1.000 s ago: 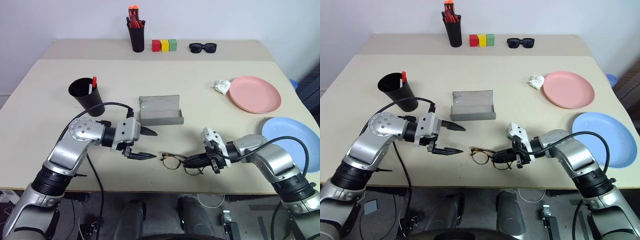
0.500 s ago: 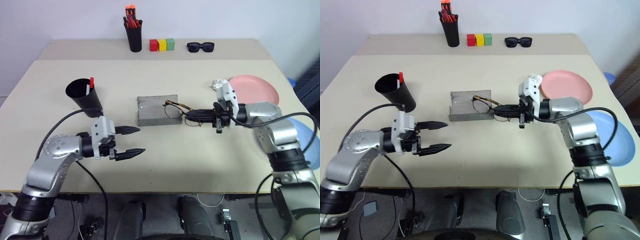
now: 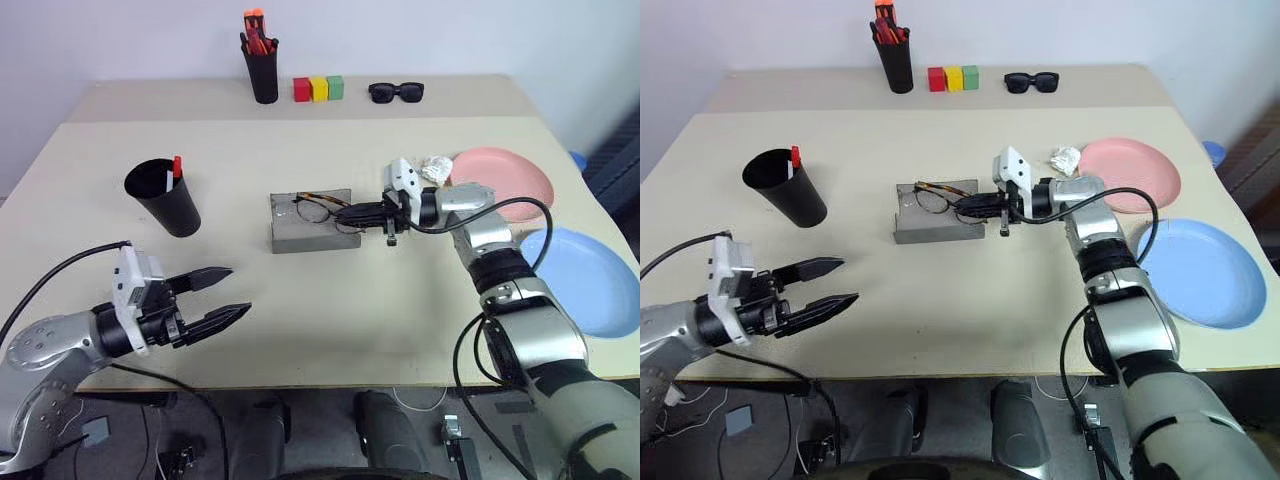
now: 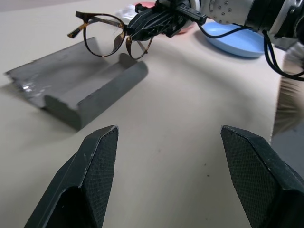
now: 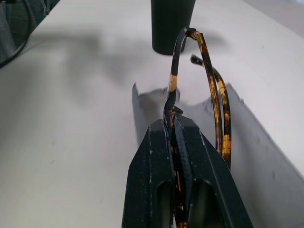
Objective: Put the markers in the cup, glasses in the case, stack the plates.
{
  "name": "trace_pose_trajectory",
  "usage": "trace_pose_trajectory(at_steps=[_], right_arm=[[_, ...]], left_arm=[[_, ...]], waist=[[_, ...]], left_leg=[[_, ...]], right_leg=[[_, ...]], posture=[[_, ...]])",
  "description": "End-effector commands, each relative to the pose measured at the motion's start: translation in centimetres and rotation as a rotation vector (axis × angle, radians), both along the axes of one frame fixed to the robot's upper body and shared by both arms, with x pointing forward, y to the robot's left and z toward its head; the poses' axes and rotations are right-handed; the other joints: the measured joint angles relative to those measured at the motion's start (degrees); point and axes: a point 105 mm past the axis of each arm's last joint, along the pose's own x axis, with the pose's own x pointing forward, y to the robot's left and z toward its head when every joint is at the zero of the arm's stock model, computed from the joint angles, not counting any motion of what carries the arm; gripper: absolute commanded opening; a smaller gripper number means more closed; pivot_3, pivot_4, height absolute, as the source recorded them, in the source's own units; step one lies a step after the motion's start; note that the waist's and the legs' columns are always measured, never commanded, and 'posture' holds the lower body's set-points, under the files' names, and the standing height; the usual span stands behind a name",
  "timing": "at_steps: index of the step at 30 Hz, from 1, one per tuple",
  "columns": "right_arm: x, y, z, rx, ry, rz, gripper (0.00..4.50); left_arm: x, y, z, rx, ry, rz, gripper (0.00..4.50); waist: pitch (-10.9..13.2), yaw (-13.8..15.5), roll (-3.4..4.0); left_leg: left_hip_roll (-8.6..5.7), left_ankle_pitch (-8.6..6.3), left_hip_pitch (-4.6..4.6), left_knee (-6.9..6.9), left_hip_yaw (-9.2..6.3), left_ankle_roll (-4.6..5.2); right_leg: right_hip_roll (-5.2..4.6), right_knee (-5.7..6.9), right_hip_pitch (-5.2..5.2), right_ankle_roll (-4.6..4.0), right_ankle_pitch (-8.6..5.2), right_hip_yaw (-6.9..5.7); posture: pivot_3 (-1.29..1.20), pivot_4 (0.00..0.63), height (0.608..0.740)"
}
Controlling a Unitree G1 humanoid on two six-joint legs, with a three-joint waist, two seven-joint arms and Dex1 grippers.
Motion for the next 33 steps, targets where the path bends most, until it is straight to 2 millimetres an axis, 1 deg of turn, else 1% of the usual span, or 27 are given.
trace_pose_trajectory(at_steps=[1,7,13,18,22,33], right_arm=[[0.3,1.2,1.9,0.032,-0.064,0.038,0.02],[0.5,2.9,1.9,0.053,-0.075,0.054,0.02],[0.5,3.2,0.6,0.031,-0.056,0.049,0.02],[0.5,2.9,-0.8,-0.036,-0.059,0.039,0.02],[0.6,2.3,-1.6,-0.103,-0.08,0.032,0.02],[0.6,1.0,-1.7,-0.179,-0.074,0.049,0.02]], left_arm=[[-0.6,-0.1,1.0,0.011,-0.049,0.02,3.5],[-1.2,-0.3,1.1,0.011,-0.062,0.063,3.5],[-1.4,-0.2,1.4,0.008,-0.076,0.1,3.5],[-1.4,0.3,1.4,0.016,-0.081,0.129,3.5],[-1.2,0.3,1.5,0.016,-0.089,0.131,3.5],[-0.6,0.0,1.4,0.013,-0.099,0.112,3.5]], waist=[[0.0,0.06,0.0],[0.01,0.11,0.02],[0.01,0.1,0.02],[0.02,-0.17,0.04],[0.02,-0.61,0.04],[0.02,-1.15,0.05]], left_leg=[[0.0,0.0,0.0,-0.01,0.0,0.0],[0.0,0.0,0.01,-0.07,0.0,-0.01],[0.0,0.02,0.01,-0.08,0.0,-0.03],[0.0,0.02,0.02,-0.11,0.0,-0.03],[0.0,0.02,0.02,-0.12,0.0,-0.03],[0.0,0.02,0.02,-0.15,0.0,-0.03]], right_leg=[[0.0,-0.01,0.0,0.0,0.0,0.0],[0.0,-0.02,-0.02,-0.02,0.0,0.0],[0.0,-0.02,-0.02,-0.03,0.01,0.0],[0.01,-0.02,-0.04,-0.03,0.01,0.0],[0.01,-0.02,-0.05,-0.03,0.01,0.0],[0.01,-0.02,-0.05,-0.03,0.01,0.01]], posture=[[0.0,0.15,0.74],[0.0,0.15,0.74],[0.0,0.15,0.74],[0.0,0.15,0.74],[0.0,0.15,0.74],[0.0,0.15,0.74]])
